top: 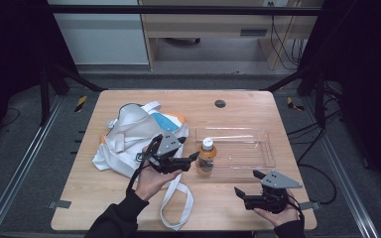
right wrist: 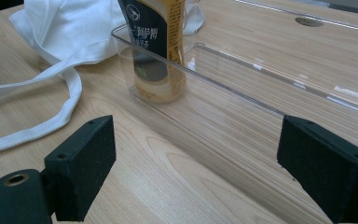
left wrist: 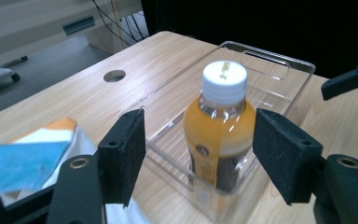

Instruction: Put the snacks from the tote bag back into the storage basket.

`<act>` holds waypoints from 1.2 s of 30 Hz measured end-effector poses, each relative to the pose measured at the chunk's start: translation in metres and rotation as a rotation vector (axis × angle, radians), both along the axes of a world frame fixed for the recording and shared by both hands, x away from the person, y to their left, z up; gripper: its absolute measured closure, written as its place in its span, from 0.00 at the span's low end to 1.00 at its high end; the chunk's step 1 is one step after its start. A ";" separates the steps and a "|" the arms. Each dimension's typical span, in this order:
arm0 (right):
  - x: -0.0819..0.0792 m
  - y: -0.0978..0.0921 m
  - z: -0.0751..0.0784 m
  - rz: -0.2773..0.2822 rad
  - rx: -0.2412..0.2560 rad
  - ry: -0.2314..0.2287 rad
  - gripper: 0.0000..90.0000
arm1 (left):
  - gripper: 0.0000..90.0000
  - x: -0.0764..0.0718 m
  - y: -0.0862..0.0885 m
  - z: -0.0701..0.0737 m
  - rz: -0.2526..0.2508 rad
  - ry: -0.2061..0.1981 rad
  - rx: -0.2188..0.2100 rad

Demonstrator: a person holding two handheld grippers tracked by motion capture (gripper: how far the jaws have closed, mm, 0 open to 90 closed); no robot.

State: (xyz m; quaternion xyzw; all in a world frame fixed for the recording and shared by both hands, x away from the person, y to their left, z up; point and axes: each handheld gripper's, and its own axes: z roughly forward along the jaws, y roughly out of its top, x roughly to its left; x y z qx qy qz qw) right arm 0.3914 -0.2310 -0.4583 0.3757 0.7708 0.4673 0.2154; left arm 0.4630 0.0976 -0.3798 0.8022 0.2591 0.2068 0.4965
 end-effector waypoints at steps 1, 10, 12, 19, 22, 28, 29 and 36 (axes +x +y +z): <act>0.000 0.000 0.000 0.000 0.000 -0.002 0.13 | 0.38 -0.001 0.004 0.000 0.002 0.001 0.000; 0.000 0.000 0.000 -0.005 -0.003 -0.002 0.13 | 0.37 -0.017 0.036 -0.013 0.033 0.003 0.014; 0.000 0.000 0.000 -0.007 -0.003 -0.001 0.13 | 0.37 -0.019 0.041 -0.017 0.036 0.006 0.017; 0.000 -0.001 0.000 -0.011 -0.007 -0.002 0.13 | 0.36 -0.029 0.062 -0.034 0.066 0.027 0.024; 0.000 -0.001 0.000 -0.012 -0.007 -0.003 0.13 | 0.36 -0.032 0.070 -0.040 0.080 0.036 0.017; 0.000 -0.002 -0.001 -0.015 -0.010 -0.004 0.13 | 0.34 -0.039 0.083 -0.054 0.096 0.043 0.020; 0.000 -0.002 -0.001 -0.015 -0.011 -0.004 0.13 | 0.34 -0.041 0.086 -0.056 0.100 0.047 0.021; 0.000 -0.001 -0.002 -0.016 -0.019 -0.003 0.13 | 0.33 -0.049 0.110 -0.068 0.144 0.081 0.019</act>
